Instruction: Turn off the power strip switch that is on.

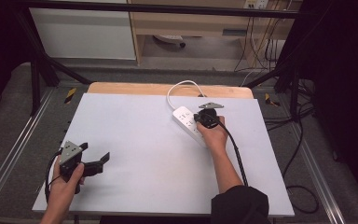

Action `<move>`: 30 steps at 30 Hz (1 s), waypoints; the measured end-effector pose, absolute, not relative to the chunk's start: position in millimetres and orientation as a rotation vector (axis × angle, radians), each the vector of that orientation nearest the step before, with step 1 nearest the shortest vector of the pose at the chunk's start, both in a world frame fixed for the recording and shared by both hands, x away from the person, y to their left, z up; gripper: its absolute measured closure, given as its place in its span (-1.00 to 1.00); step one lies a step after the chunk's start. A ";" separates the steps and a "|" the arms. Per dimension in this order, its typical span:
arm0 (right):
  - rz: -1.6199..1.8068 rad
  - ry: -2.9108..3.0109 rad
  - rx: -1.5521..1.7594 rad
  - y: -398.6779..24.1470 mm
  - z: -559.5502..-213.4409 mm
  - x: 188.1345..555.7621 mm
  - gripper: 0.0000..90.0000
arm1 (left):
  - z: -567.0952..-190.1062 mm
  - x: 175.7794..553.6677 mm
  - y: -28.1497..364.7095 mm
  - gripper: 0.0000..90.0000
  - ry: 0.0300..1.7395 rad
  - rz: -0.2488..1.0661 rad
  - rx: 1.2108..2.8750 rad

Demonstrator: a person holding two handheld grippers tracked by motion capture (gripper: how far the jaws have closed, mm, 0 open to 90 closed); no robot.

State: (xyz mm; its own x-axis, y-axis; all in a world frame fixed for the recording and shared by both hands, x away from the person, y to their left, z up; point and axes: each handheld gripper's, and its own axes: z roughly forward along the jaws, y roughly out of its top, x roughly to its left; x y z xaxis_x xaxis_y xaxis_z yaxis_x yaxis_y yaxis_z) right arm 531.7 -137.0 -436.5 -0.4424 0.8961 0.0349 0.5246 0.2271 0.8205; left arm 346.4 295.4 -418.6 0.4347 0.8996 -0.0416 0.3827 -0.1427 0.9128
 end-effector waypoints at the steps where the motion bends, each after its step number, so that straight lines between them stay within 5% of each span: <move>1: 1.102 2.060 1.305 -137.0 -436.5 531.7 1.00 | -418.7 346.4 295.5 -0.88 1.115 0.672 1.726; 30: 0.994 2.090 1.284 -122.8 -431.8 530.2 1.00 | -418.8 345.8 297.4 -0.88 1.124 0.675 1.724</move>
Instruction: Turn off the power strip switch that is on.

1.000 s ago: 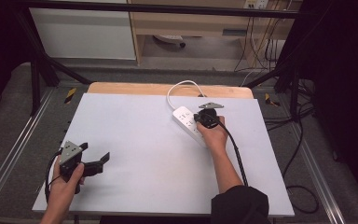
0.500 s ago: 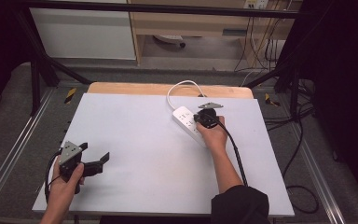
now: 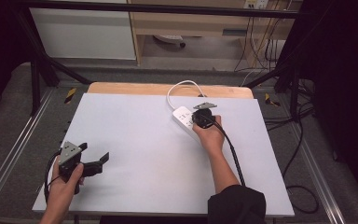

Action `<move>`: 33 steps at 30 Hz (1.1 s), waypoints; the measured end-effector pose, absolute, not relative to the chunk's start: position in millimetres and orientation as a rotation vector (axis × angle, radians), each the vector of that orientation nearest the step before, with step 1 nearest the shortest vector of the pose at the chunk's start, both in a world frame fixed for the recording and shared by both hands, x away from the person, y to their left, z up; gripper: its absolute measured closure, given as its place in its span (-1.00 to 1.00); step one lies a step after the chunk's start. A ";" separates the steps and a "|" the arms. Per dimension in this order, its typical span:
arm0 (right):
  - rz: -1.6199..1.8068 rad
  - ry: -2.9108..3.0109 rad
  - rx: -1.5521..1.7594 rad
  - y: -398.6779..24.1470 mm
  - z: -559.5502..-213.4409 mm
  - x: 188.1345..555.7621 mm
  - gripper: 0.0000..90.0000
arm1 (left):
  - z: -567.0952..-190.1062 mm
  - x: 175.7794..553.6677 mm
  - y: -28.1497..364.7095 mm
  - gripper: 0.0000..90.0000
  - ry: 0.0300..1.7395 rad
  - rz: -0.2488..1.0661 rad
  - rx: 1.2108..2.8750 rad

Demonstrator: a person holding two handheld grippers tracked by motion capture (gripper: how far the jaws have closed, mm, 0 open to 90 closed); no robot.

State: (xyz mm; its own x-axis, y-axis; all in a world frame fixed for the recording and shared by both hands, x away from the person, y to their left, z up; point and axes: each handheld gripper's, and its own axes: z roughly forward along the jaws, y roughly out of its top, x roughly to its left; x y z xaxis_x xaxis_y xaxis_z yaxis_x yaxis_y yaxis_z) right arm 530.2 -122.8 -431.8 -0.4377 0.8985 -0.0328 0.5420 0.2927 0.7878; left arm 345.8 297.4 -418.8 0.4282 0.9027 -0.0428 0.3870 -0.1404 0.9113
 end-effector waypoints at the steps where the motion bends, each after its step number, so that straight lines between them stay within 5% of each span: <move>1: 1.014 2.091 1.294 -124.7 -432.1 530.9 1.00 | -418.9 345.9 297.4 -0.88 1.126 0.675 1.724; 33: 1.082 2.044 1.325 -131.9 -436.2 531.5 1.00 | -419.1 346.2 297.7 -0.88 1.125 0.672 1.727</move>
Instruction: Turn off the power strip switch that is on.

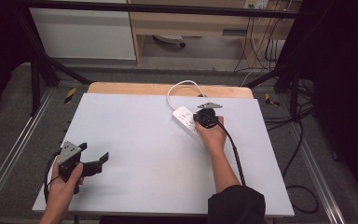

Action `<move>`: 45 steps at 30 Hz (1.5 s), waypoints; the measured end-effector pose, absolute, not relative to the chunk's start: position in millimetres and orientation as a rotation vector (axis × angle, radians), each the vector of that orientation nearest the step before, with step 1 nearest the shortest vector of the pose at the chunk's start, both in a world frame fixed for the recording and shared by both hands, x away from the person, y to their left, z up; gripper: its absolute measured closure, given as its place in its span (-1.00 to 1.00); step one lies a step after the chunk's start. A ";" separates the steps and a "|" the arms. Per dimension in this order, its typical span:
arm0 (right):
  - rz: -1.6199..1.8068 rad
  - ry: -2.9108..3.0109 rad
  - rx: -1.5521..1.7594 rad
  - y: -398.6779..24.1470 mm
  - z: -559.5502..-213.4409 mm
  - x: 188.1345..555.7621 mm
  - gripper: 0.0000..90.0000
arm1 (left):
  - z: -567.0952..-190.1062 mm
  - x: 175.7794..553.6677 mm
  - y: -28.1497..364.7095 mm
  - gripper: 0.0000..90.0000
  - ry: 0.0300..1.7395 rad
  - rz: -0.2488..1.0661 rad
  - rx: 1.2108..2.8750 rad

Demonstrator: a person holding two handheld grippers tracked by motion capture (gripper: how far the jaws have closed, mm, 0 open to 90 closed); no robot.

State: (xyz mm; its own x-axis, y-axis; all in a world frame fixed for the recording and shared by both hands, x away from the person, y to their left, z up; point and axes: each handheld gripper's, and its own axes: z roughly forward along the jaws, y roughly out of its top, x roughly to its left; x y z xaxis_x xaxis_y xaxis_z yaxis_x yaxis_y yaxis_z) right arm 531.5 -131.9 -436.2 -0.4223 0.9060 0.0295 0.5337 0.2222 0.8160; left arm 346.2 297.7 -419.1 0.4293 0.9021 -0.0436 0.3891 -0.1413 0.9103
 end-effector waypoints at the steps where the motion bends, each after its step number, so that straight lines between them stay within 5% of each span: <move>1: 1.081 2.044 1.323 -131.7 -436.3 531.6 1.00 | -419.0 346.0 297.6 -0.88 1.124 0.673 1.726; 45: 1.119 2.042 1.374 -134.2 -437.5 531.2 1.00 | -416.7 344.0 299.4 -0.88 1.120 0.678 1.717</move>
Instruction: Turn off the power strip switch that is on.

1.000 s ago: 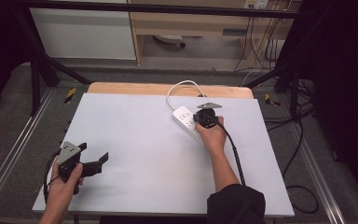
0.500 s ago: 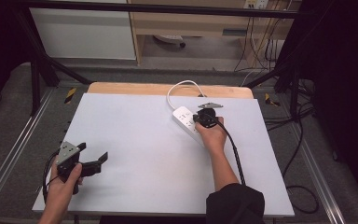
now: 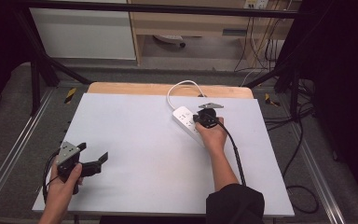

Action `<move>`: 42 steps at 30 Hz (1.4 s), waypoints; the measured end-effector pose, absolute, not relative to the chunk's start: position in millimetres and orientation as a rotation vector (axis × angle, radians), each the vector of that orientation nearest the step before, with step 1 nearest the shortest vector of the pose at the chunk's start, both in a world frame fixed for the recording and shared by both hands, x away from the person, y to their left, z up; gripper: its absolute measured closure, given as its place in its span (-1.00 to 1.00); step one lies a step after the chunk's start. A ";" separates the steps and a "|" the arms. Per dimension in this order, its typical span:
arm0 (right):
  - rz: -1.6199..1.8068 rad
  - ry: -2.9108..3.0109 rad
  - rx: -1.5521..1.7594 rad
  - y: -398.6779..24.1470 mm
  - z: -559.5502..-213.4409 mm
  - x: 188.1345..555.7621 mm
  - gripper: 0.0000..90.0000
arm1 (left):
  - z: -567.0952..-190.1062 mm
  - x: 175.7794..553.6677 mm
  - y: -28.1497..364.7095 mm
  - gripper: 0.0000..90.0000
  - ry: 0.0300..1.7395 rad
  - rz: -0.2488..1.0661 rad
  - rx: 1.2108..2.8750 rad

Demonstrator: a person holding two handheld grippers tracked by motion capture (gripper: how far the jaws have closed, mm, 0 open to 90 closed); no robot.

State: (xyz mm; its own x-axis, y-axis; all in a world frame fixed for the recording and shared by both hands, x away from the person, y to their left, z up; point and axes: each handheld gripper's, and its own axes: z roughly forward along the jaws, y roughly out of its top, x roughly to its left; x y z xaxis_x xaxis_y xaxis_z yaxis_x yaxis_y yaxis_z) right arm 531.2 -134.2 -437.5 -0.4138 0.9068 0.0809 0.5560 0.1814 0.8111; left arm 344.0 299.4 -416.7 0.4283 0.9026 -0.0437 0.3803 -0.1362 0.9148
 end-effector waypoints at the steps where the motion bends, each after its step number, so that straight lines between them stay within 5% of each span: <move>1: 1.122 2.038 1.377 -134.0 -437.7 531.0 1.00 | -416.7 344.1 299.5 -0.88 1.120 0.677 1.718; 42: 1.117 2.061 1.382 -135.6 -435.0 532.8 1.00 | -417.7 345.1 300.8 -0.88 1.129 0.674 1.722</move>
State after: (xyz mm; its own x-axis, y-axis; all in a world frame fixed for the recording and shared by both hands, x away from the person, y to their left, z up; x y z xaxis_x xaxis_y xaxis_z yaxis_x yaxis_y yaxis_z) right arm 532.8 -135.6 -435.0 -0.4192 0.9034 0.0899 0.5684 0.1840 0.8019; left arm 345.1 300.8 -417.7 0.4254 0.9039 -0.0453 0.3893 -0.1376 0.9108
